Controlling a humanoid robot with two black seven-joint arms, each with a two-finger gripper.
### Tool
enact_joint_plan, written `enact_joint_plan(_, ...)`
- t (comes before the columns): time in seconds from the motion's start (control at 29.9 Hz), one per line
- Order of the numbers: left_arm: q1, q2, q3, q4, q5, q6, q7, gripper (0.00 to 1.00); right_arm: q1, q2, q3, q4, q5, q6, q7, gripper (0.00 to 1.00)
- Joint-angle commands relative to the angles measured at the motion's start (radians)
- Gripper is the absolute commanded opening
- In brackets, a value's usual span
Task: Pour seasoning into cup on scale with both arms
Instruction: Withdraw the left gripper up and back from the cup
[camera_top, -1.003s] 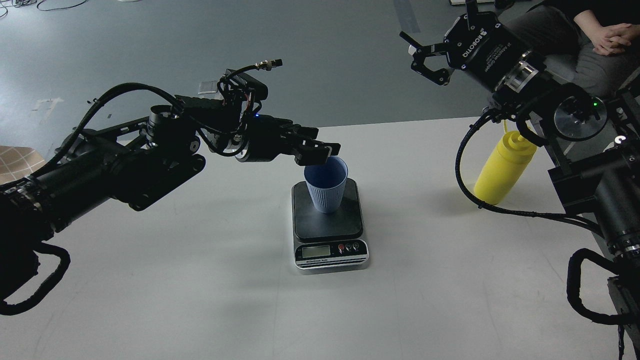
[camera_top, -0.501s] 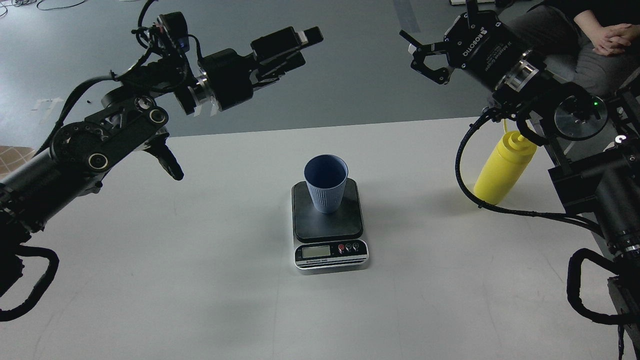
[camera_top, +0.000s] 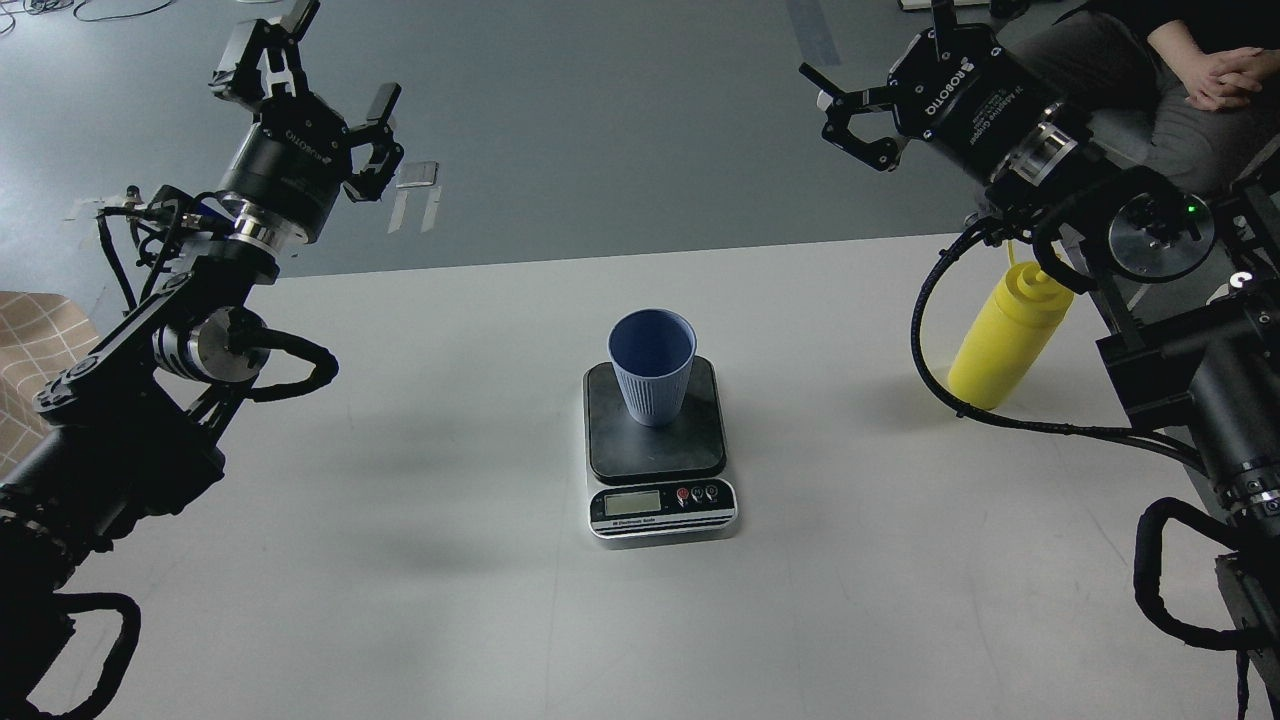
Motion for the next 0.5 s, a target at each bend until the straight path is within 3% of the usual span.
enact_joint_plan(0.0,0.090,0.001,-0.065,0.001,-0.005,-0.008,0.000,0.98,-0.002,-0.001,0.001,0.001,0.001,0.000,0.000,1.00)
enact_joint_plan(0.27,0.166,0.015,-0.145,0.001,-0.005,-0.034,0.000,0.98,-0.021,-0.002,0.041,0.061,0.020,0.000,-0.006,1.00)
enact_joint_plan(0.47,0.166,0.017,-0.147,0.001,-0.004,-0.040,0.000,0.98,-0.113,-0.116,0.051,0.179,0.203,0.000,-0.008,1.00)
